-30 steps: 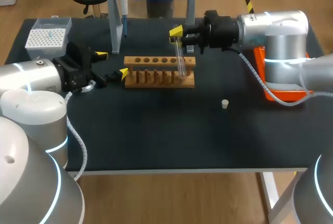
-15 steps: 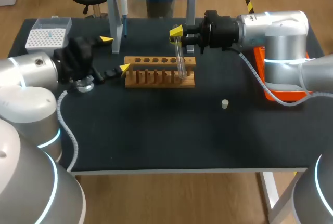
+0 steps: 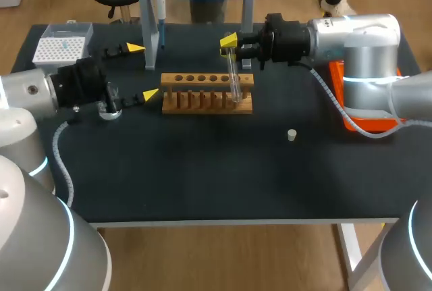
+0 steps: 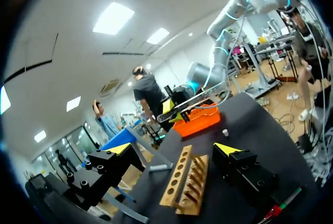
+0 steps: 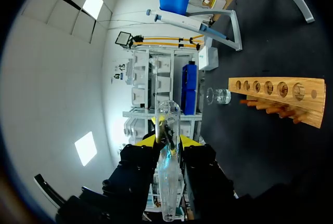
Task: Invert the test tube, pick up the pipette, mount the tip to pipette, aspirate from beaker and dispense into the tube, eject the tip, return the pipette, and cap with the stopper.
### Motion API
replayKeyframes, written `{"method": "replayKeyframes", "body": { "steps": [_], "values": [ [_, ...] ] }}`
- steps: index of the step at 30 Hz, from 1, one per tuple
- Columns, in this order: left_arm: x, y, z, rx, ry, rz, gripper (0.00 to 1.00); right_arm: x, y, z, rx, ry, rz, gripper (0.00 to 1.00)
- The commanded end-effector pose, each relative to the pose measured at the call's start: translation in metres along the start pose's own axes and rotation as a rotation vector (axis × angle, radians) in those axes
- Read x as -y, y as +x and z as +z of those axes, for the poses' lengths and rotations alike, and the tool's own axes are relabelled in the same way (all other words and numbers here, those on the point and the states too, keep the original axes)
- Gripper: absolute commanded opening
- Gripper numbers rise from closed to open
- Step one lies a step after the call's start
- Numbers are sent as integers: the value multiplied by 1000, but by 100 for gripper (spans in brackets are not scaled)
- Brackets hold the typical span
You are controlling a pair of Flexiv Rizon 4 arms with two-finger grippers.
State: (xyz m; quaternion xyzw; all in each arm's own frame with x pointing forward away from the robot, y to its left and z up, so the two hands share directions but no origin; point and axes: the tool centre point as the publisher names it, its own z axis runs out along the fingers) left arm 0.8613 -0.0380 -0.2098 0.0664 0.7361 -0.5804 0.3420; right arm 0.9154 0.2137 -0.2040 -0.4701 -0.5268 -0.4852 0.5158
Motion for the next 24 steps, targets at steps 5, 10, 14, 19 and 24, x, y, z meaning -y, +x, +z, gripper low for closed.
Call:
{"method": "replayKeyframes", "body": {
  "steps": [5,10,14,19,24],
  "values": [
    [-4,1,6,39,129,438,100,0,1,-1,3,1,0,0],
    [1,-1,12,55,135,558,100,0,1,-1,3,1,0,0],
    [6,1,21,25,81,645,100,0,1,-1,3,1,0,0],
    [12,6,34,2,62,739,100,0,1,-1,3,1,0,0],
    [20,9,45,23,105,798,100,0,1,-1,3,1,0,0]
  ]
}}
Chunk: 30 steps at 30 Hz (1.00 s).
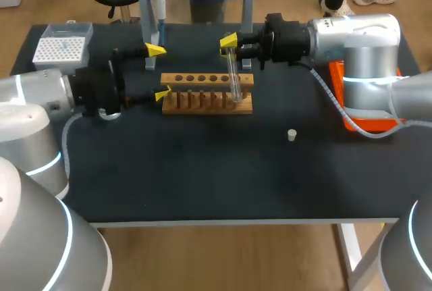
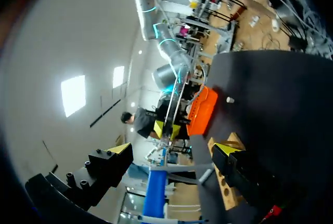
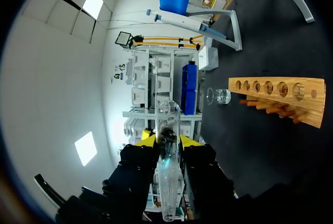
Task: Invert the test tube, pick up the pipette, mount the tip to pipette, aspirate from beaker and dispense into the tube, eject the tip, return the pipette, and cap with the stopper.
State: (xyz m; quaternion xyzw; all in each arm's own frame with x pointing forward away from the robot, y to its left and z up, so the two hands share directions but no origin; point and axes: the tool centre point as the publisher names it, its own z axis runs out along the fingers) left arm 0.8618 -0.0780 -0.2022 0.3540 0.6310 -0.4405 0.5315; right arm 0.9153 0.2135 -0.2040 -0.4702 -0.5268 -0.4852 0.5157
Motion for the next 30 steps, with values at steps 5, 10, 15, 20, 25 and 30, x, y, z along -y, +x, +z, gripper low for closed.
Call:
{"method": "replayKeyframes", "body": {
  "steps": [5,10,15,20,25,30],
  "values": [
    [11,-3,17,57,51,77,100,0,1,0,3,1,0,0],
    [14,-5,25,66,107,123,100,0,1,0,3,1,0,0],
    [21,-5,34,52,141,144,100,0,1,0,3,1,0,0],
    [33,-3,46,30,159,175,100,0,1,0,3,1,0,0],
    [44,3,61,20,180,179,100,0,1,0,3,1,0,0],
    [54,6,74,18,199,180,100,0,1,0,3,1,0,0]
  ]
}}
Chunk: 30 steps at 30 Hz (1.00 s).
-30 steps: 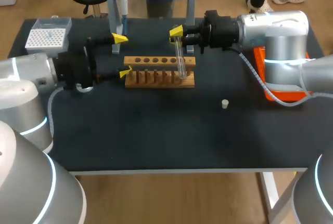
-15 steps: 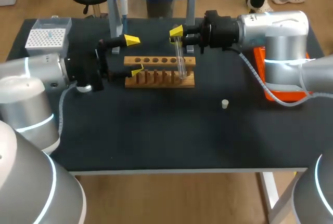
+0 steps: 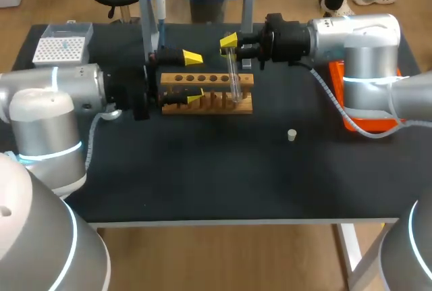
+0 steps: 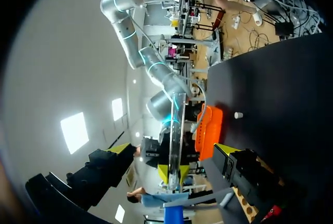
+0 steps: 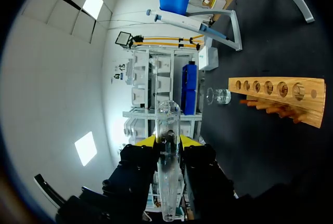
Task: Invert the test tube, pick up the pipette, mount the tip to pipette, aspirate from beaker and dispense into the tube, eject the tip, return the pipette, and cap with the stopper.
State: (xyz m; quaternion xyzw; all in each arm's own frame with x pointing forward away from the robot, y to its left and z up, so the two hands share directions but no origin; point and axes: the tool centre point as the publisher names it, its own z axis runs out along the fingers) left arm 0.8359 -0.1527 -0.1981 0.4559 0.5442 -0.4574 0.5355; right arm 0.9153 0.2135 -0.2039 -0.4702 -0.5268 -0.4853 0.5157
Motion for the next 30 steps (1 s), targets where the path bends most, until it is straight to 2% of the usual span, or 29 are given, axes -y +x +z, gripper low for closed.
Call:
{"method": "replayKeyframes", "body": {
  "steps": [1,19,30],
  "values": [
    [1,3,18,-3,-1,5,100,0,1,0,2,1,0,0],
    [13,-2,59,-3,101,30,100,0,1,0,2,1,0,0],
    [14,1,74,-12,120,25,100,0,1,0,2,1,0,0]
  ]
}}
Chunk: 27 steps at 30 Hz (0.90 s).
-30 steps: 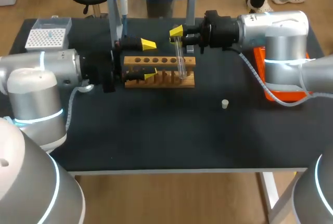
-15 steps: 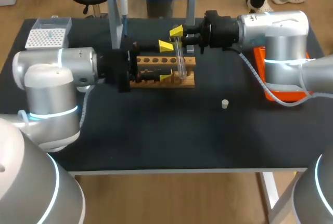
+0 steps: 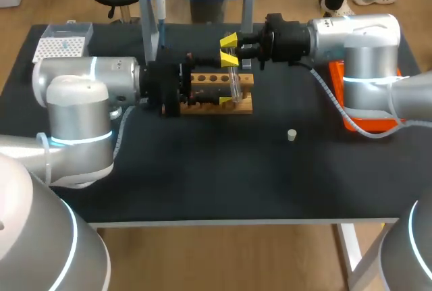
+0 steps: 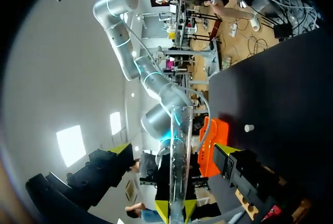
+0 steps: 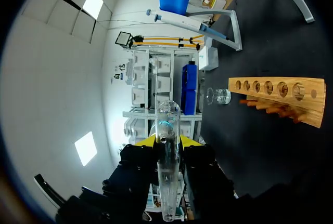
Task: Invert the test tube, pick up the pipette, mount the tip to pipette, aspirate from beaker and dispense into the tube, eject the tip, return the pipette, and cap with the stopper.
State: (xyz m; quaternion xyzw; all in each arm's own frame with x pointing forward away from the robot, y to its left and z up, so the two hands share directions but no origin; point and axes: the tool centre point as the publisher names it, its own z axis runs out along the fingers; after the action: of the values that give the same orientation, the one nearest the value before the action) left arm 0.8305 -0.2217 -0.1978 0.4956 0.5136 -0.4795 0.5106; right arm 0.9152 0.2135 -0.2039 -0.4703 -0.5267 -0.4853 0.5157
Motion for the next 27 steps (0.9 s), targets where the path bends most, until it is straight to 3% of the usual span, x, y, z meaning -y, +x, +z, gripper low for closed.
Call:
{"method": "replayKeyframes", "body": {
  "steps": [1,6,11,16,18,19,21,22,27],
  "values": [
    [-4,1,7,-1,4,0,100,0,1,0,2,1,0,0],
    [-5,0,10,-2,5,5,100,0,1,0,2,1,0,0],
    [-5,-2,13,3,7,11,83,0,1,0,2,1,0,0],
    [-4,-3,15,3,10,14,76,0,1,0,2,1,0,0],
    [-3,-3,15,5,10,13,65,0,1,0,2,1,0,0],
    [-3,-3,15,8,11,13,65,0,1,0,2,1,0,0],
    [-3,-3,16,11,12,12,50,0,1,0,2,1,0,0],
    [-3,-3,16,11,13,12,47,0,1,0,2,1,0,0],
    [-1,-3,16,12,12,12,44,0,1,0,2,1,0,0]
  ]
}}
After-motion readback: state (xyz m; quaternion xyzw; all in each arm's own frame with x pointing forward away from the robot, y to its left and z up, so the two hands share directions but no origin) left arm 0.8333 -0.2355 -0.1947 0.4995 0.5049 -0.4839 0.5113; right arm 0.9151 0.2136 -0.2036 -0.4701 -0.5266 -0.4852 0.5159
